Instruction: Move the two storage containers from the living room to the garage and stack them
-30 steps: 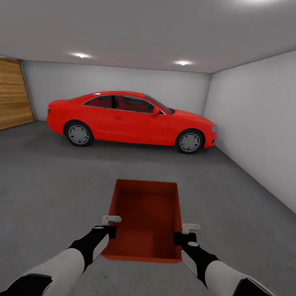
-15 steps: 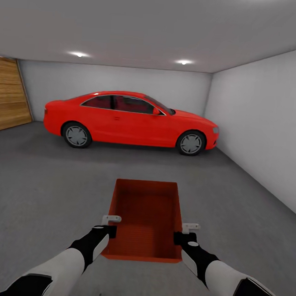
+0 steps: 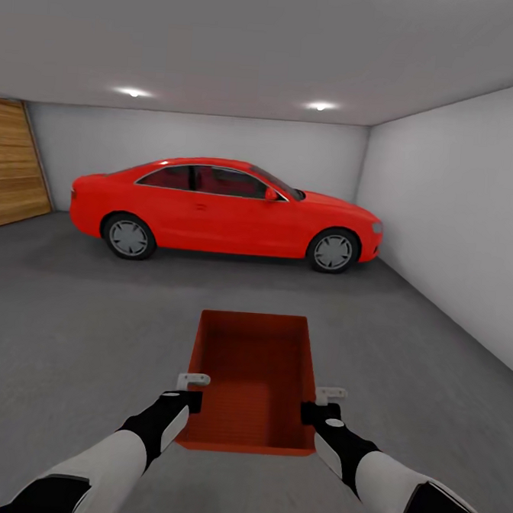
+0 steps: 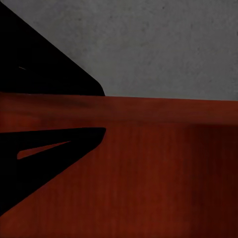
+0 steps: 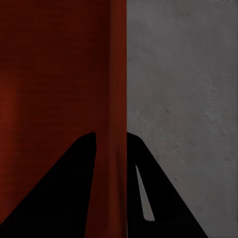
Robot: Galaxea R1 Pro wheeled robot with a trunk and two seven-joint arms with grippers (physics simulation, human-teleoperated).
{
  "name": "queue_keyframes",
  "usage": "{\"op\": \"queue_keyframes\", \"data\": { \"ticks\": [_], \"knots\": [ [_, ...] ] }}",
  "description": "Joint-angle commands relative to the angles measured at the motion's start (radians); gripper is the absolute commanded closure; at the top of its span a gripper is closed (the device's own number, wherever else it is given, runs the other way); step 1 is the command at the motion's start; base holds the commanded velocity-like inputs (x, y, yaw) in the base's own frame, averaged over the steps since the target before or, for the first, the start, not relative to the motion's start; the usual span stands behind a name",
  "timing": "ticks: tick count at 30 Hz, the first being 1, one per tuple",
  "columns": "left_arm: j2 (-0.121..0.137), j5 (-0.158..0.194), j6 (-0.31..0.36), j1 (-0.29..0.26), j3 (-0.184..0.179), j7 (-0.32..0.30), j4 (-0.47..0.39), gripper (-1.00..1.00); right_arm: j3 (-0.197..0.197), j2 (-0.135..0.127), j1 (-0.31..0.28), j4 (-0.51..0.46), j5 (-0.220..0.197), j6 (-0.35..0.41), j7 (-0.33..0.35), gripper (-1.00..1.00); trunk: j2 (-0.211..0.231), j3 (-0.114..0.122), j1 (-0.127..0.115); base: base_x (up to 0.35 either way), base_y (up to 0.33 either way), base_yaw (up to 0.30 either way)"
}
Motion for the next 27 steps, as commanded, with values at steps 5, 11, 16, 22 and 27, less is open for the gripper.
{"op": "queue_keyframes", "data": {
  "ticks": [5,11,16,22,27],
  "knots": [
    [0.036,-0.017,0.008,-0.001,-0.009,0.008,-0.004,1.0,-0.002,-0.005,-0.001,0.043,-0.014,-0.005,-0.005,1.0,-0.002,-0.002,0.001,0.321,0.0,0.0],
    [0.036,-0.017,0.008,-0.001,-0.009,0.008,-0.003,1.0,-0.002,-0.005,-0.001,0.043,-0.014,-0.005,-0.005,1.0,-0.002,-0.002,0.001,0.321,0.0,0.0],
    [0.036,-0.017,0.008,-0.001,-0.009,0.008,-0.002,1.0,-0.002,-0.005,-0.001,0.043,-0.014,-0.005,-0.005,1.0,-0.002,-0.002,0.001,0.321,0.0,0.0],
    [0.036,-0.017,0.008,-0.001,-0.009,0.008,-0.002,1.0,-0.002,-0.005,-0.001,0.043,-0.014,-0.005,-0.005,1.0,-0.002,-0.002,0.001,0.321,0.0,0.0],
    [0.036,-0.017,0.008,-0.001,-0.009,0.008,-0.002,1.0,-0.002,-0.005,-0.001,0.043,-0.014,-0.005,-0.005,1.0,-0.002,-0.002,0.001,0.321,0.0,0.0]
  ]
}}
